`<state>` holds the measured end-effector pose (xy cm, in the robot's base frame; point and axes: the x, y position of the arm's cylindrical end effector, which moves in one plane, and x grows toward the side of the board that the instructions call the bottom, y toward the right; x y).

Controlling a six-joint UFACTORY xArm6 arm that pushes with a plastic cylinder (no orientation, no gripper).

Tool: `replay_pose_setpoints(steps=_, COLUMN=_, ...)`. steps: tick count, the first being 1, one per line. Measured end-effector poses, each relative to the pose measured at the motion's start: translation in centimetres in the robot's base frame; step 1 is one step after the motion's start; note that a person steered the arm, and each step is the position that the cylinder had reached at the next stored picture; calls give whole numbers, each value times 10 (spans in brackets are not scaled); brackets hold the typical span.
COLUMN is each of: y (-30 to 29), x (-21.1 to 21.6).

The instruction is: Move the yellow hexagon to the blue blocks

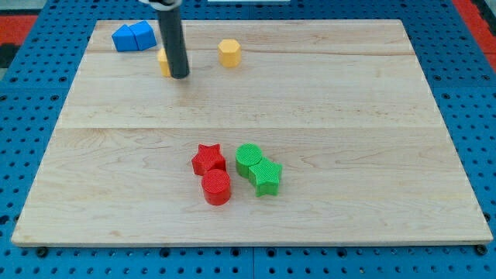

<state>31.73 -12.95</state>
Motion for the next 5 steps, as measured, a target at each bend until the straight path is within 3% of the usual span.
replay_pose_setpoints(steps=2, y=-29, x=-35)
replay_pose_setpoints(steps=4, y=112, x=-88)
replay_pose_setpoints(steps=5, y=159, x=-57)
